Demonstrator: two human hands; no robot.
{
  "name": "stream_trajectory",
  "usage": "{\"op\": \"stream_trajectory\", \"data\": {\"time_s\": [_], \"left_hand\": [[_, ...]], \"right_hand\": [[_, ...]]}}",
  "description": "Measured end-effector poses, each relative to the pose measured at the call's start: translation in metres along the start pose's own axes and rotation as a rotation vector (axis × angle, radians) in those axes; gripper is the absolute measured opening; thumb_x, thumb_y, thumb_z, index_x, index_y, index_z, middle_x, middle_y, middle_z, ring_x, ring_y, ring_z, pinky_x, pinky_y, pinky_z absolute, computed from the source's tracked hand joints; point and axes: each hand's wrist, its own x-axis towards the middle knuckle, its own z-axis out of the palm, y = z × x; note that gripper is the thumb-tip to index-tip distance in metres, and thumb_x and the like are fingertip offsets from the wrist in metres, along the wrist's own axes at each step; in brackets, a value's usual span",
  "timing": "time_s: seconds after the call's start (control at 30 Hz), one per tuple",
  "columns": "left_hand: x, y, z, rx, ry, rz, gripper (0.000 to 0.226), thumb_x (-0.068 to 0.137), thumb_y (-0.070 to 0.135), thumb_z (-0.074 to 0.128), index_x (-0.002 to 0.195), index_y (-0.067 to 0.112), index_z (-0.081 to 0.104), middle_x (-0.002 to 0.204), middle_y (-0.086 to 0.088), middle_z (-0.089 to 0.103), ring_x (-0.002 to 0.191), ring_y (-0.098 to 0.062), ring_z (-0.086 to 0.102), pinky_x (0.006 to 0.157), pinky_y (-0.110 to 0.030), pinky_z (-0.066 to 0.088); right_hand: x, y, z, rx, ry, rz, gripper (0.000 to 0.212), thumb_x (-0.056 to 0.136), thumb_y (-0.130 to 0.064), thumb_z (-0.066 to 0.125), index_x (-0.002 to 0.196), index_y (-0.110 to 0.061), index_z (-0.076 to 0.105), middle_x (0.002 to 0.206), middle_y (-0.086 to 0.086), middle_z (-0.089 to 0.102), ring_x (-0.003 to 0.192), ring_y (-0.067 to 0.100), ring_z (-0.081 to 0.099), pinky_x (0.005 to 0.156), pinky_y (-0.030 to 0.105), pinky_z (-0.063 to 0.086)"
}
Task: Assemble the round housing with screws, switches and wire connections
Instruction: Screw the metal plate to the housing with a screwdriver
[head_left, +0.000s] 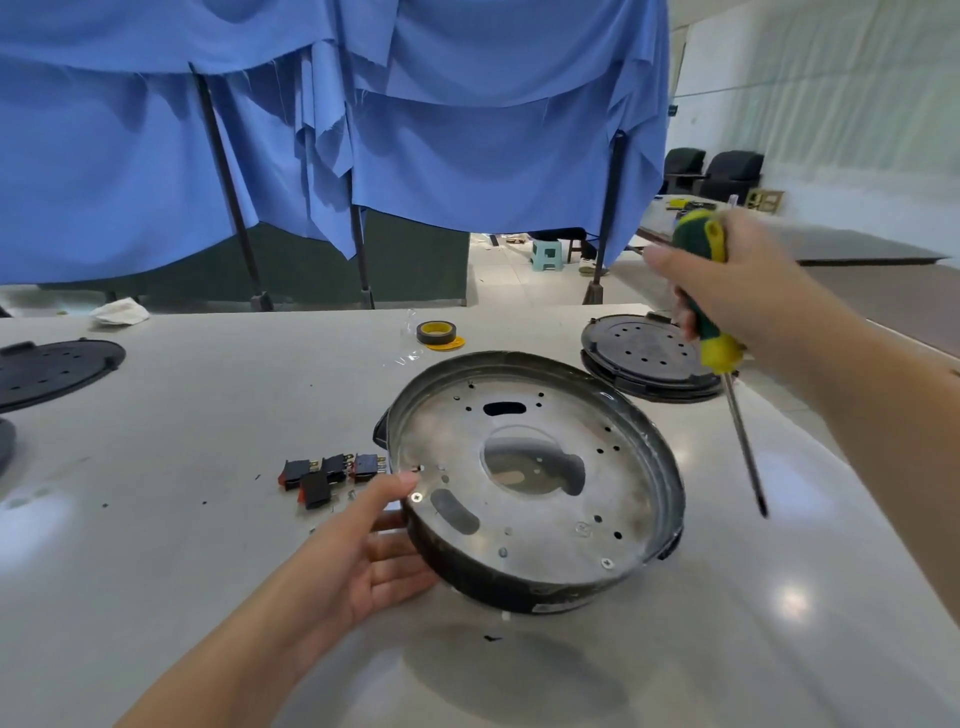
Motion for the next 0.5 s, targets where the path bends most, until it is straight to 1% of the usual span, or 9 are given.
{"op": "stream_trajectory", "data": {"time_s": [0.07,0.1,0.17,0.23,0.33,0.4,0.47,0.5], "left_hand": [[0.000,0.000,-0.001,0.002,0.010,0.018,0.076,0.052,0.046,0.081,0.108,-0.001,0.061,0.090,-0.024,0.073,0.076,-0.033,0.074,0.060,-0.033,0.060],[0.000,0.001,-0.001,0.005,0.019,0.025,0.077,0.051,0.047,0.080,0.107,-0.001,0.061,0.089,-0.024,0.073,0.077,-0.033,0.074,0.059,-0.033,0.060],[0.000,0.001,0.000,0.019,0.035,0.029,0.080,0.049,0.050,0.079,0.107,-0.001,0.060,0.090,-0.026,0.073,0.078,-0.035,0.073,0.058,-0.034,0.060],[0.000,0.002,0.001,0.044,0.040,0.022,0.083,0.048,0.053,0.077,0.107,-0.002,0.058,0.091,-0.027,0.072,0.077,-0.035,0.073,0.058,-0.034,0.060],[0.000,0.002,0.002,0.109,0.013,0.007,0.083,0.049,0.060,0.073,0.104,-0.001,0.058,0.087,-0.025,0.073,0.076,-0.033,0.074,0.060,-0.034,0.060],[0.000,0.002,0.001,0.156,0.000,-0.010,0.086,0.048,0.066,0.070,0.102,0.000,0.059,0.087,-0.025,0.073,0.078,-0.034,0.074,0.060,-0.034,0.060],[0.001,0.002,-0.001,0.233,-0.036,-0.042,0.095,0.044,0.074,0.070,0.102,0.000,0.060,0.089,-0.025,0.073,0.082,-0.035,0.074,0.059,-0.033,0.060],[0.001,0.003,-0.002,0.277,-0.058,-0.060,0.102,0.039,0.080,0.072,0.103,0.000,0.060,0.090,-0.026,0.073,0.082,-0.035,0.074,0.058,-0.032,0.059]], "right_hand": [[0.003,0.025,0.002,-0.109,-0.103,0.240,0.042,0.085,-0.045,0.063,0.110,-0.017,0.043,0.075,0.008,0.055,0.055,0.017,0.052,0.052,0.033,0.051],[0.002,0.039,0.004,-0.177,-0.163,0.324,0.043,0.085,-0.044,0.063,0.109,-0.014,0.044,0.075,0.009,0.054,0.055,0.018,0.051,0.051,0.031,0.050],[-0.003,0.066,0.010,-0.327,-0.265,0.411,0.045,0.083,-0.043,0.067,0.104,-0.008,0.047,0.073,0.011,0.055,0.054,0.019,0.050,0.050,0.029,0.048],[-0.011,0.086,0.014,-0.391,-0.307,0.439,0.046,0.080,-0.042,0.071,0.098,-0.005,0.049,0.071,0.011,0.056,0.051,0.019,0.048,0.046,0.025,0.046],[-0.020,0.102,0.020,-0.413,-0.331,0.454,0.046,0.076,-0.041,0.075,0.089,-0.006,0.049,0.069,0.010,0.054,0.046,0.018,0.046,0.041,0.021,0.041],[-0.023,0.106,0.023,-0.409,-0.353,0.440,0.041,0.075,-0.038,0.077,0.084,-0.008,0.050,0.067,0.010,0.054,0.045,0.018,0.046,0.040,0.019,0.040],[-0.023,0.107,0.024,-0.387,-0.340,0.403,0.037,0.073,-0.032,0.079,0.079,-0.010,0.050,0.067,0.010,0.055,0.045,0.017,0.048,0.038,0.018,0.041],[-0.022,0.107,0.024,-0.383,-0.320,0.379,0.036,0.072,-0.029,0.080,0.077,-0.010,0.050,0.067,0.010,0.055,0.047,0.017,0.049,0.037,0.018,0.041]]}}
